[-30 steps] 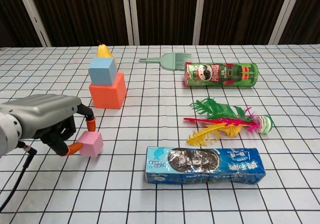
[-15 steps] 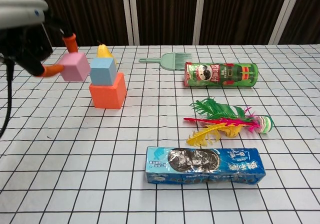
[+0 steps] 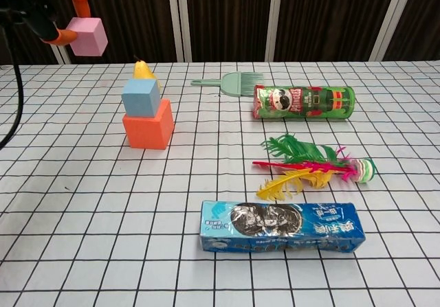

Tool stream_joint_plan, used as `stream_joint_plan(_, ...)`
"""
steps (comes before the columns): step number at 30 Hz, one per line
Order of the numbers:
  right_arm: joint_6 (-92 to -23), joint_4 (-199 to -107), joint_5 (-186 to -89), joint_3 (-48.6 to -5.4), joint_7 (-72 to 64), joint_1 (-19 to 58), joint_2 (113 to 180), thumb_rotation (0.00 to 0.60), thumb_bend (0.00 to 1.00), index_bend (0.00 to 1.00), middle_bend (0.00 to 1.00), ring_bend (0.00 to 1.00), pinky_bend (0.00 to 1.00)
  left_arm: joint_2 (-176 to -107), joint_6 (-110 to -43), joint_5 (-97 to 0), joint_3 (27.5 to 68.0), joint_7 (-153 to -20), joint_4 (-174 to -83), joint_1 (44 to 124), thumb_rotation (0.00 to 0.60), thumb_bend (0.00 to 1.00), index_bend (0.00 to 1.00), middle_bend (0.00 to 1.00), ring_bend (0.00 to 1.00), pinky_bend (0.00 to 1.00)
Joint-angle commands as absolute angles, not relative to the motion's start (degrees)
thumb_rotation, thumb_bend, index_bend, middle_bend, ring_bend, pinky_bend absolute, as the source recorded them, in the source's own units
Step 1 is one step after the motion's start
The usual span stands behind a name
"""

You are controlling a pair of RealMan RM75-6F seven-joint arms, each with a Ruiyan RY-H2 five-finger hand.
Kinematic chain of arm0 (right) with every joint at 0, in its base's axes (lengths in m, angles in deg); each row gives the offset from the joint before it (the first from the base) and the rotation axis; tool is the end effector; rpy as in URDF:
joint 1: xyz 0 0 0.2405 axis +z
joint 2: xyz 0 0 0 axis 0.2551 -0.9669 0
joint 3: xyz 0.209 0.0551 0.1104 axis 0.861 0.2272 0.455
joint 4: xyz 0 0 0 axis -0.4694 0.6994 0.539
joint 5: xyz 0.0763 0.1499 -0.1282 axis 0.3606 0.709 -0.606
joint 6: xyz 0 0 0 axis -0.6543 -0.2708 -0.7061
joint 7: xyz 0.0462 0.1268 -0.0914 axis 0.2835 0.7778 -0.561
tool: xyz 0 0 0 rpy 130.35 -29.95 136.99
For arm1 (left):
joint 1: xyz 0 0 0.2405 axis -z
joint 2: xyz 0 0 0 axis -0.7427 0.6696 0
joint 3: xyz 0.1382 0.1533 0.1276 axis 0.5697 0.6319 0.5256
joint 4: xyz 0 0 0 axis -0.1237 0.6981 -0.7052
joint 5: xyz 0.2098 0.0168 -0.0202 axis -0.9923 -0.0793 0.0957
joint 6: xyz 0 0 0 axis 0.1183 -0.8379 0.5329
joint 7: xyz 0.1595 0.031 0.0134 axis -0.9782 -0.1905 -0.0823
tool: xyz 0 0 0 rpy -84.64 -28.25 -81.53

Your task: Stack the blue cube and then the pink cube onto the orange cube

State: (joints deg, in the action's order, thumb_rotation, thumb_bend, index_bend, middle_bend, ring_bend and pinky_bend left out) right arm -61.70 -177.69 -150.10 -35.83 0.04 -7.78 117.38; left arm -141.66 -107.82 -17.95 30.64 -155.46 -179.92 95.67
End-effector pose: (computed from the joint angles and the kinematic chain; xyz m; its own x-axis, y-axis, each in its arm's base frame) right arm -0.3300 -0.1949 0.1585 0.2846 -0.2785 0.9173 -0.9254 0.1699 0.3387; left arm -0.0485 0.3170 0.0891 0.5593 0.0761 0.8255 0.8271 0.0148 -0.5618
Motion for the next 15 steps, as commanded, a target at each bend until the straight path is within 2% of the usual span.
stream_joint_plan(1,-61.15,-177.50,-149.67,-35.82,-0.33,-7.50,117.60,0.600,0.17,0.25,0.20,0.19,0.10,-142.30,-104.58,-13.10,27.75,-154.43,-174.58,98.09,0.600,0.46,0.43,0.87,0.76,0.88)
stream_joint_plan(4,-60.75,-177.41,-149.30,-35.79,-0.72,-7.30,117.80,0.600,0.17,0.25,0.20,0.19,0.10,-142.25,-102.73,-10.33,26.67,-154.63,-170.54,99.69,0.600,0.46,0.43,0.87,0.75,0.87)
stream_joint_plan(15,-60.29,-177.61,-148.11,-35.74,-1.64,-7.16,117.91,0.600,0.17,0.25,0.20,0.19,0.10,-142.78,-95.82,-6.85,28.01,-154.57,-161.35,103.66,0.600,0.47,0.43,0.86,0.75,0.86)
